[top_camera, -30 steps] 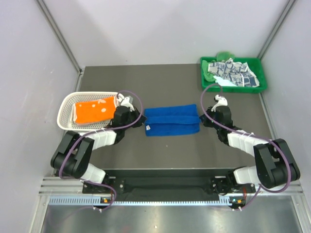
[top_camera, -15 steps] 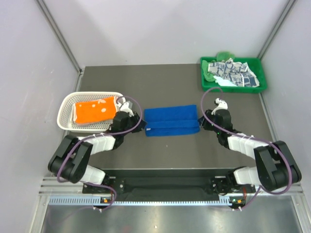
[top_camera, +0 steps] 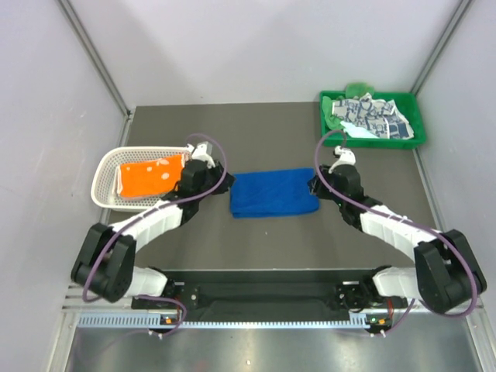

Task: Fold and stack the towels
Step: Fold the towel

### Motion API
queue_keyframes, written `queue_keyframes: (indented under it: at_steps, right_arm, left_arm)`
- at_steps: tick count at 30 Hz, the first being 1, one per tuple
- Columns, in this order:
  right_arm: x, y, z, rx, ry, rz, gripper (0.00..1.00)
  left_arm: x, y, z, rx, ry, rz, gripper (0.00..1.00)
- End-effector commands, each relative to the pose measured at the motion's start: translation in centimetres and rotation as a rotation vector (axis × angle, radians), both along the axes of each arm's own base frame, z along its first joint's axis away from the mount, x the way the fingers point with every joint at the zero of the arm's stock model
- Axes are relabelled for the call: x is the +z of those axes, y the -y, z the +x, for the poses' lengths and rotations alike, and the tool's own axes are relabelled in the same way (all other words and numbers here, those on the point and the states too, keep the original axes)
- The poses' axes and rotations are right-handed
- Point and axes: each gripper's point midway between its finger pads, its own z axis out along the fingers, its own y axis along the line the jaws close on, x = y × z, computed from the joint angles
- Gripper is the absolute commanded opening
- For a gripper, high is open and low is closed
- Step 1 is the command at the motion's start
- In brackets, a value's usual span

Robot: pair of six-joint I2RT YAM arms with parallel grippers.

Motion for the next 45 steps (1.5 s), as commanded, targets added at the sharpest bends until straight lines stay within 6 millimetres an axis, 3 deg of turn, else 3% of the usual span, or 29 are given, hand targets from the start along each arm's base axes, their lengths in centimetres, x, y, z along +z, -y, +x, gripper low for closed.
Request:
queue_keyframes:
  at_steps: [1,4,7,15,20,23,36,42,45]
  right_arm:
    - [1.2,-1.6,1.1,0.001,0.014,-0.010,0.39]
    - [-0.3,-2.2,0.5,0.009,-0.022,-0.017,0.38]
    - [-2.4,-2.1,-0.5,0.004,-0.065,-0.009,0.38]
    - [-7.5,-0.4,-2.6,-0.044,-0.211,-0.045,0.36]
    - [-8.9,1.3,-3.1,-0.083,-0.265,-0.057,0.19]
    - [-8.8,1.5,-3.1,-0.082,-0.267,-0.037,0.10]
    - [-6.8,2.9,-3.5,-0.109,-0.261,-0.041,0.08]
    - [-6.9,3.2,-3.7,-0.126,-0.269,-0.037,0.18]
    - [-6.4,3.3,-3.7,-0.130,-0.257,-0.029,0.23]
  left_arm:
    - [-1.5,2.0,0.1,-0.040,-0.068,0.038,0.25]
    - [-4.2,3.0,-1.2,-0.056,-0.141,0.055,0.20]
    - [-6.2,2.7,-2.4,-0.036,-0.193,0.062,0.15]
    - [-8.9,2.6,-3.7,-0.031,-0.267,0.071,0.13]
    - [-9.5,3.1,-4.4,-0.061,-0.285,0.082,0.14]
    - [-9.6,3.0,-4.4,-0.057,-0.290,0.091,0.16]
    - [-9.6,2.0,-6.0,-0.084,-0.351,0.167,0.36]
    - [-7.2,1.5,-5.3,-0.051,-0.326,0.188,0.46]
    - [-4.7,1.3,-3.7,-0.003,-0.270,0.194,0.51]
